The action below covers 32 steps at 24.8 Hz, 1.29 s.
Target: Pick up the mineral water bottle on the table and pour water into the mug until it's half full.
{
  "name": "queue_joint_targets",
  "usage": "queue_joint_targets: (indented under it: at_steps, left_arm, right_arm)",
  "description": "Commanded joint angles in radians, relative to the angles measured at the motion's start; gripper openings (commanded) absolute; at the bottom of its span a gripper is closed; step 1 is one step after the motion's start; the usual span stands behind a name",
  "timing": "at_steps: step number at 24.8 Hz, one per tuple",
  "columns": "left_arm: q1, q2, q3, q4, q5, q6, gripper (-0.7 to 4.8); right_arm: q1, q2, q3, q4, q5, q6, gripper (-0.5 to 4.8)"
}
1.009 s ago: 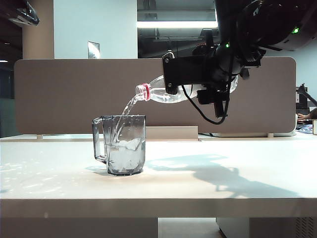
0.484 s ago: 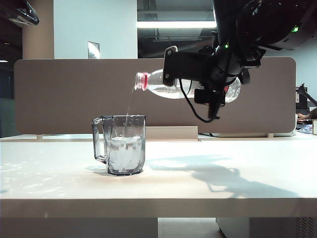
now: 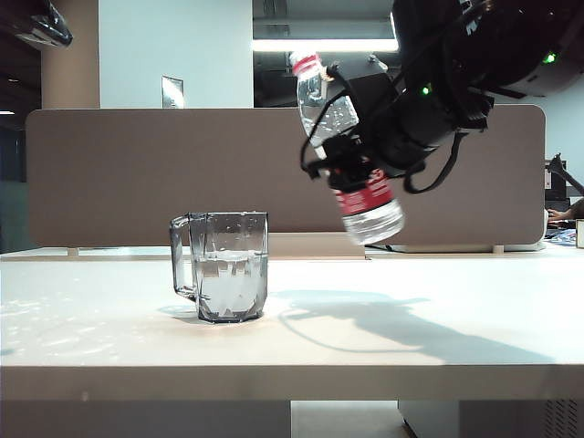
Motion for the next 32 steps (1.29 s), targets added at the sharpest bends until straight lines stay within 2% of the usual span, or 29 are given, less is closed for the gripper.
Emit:
queue_joint_targets:
  at_steps: [1, 4, 9, 14, 17, 21, 26, 28, 32]
  left_arm:
    - [0.000, -0.001, 0.004, 0.010, 0.004, 0.002, -0.01]
    - [0.000, -0.001, 0.004, 0.010, 0.004, 0.002, -0.01]
    - [0.000, -0.001, 0.004, 0.010, 0.004, 0.002, -0.01]
    - [0.000, -0.001, 0.004, 0.010, 0.004, 0.002, -0.01]
    - [0.000, -0.002, 0.004, 0.010, 0.004, 0.002, -0.01]
    - [0.000, -0.001, 0.004, 0.010, 0.004, 0.002, -0.01]
    - [0.000, -0.001, 0.004, 0.010, 0.004, 0.002, -0.01]
    - [0.000, -0.001, 0.004, 0.010, 0.004, 0.002, -0.01]
    - [0.000, -0.001, 0.004, 0.010, 0.004, 0.002, -0.01]
  right_arm:
    - [0.003, -0.008, -0.064, 0.164, -0.099, 0.256, 1.98]
    - [0.009, -0.008, -0.186, 0.340, -0.103, 0.315, 1.98]
    - [0.011, 0.013, -0.312, 0.436, -0.143, 0.354, 1.98]
    - [0.023, 0.110, -0.340, 0.615, -0.144, 0.379, 1.98]
    - [0.027, 0.136, -0.340, 0.618, -0.145, 0.379, 2.04]
    - [0.027, 0.137, -0.340, 0.586, -0.144, 0.375, 2.75]
    - [0.027, 0.137, -0.340, 0.563, -0.144, 0.370, 2.76]
    - [0.027, 0.137, -0.340, 0.555, -0.144, 0.370, 3.50]
    - [0.027, 0.137, -0.340, 0.552, -0.145, 0.369, 3.93]
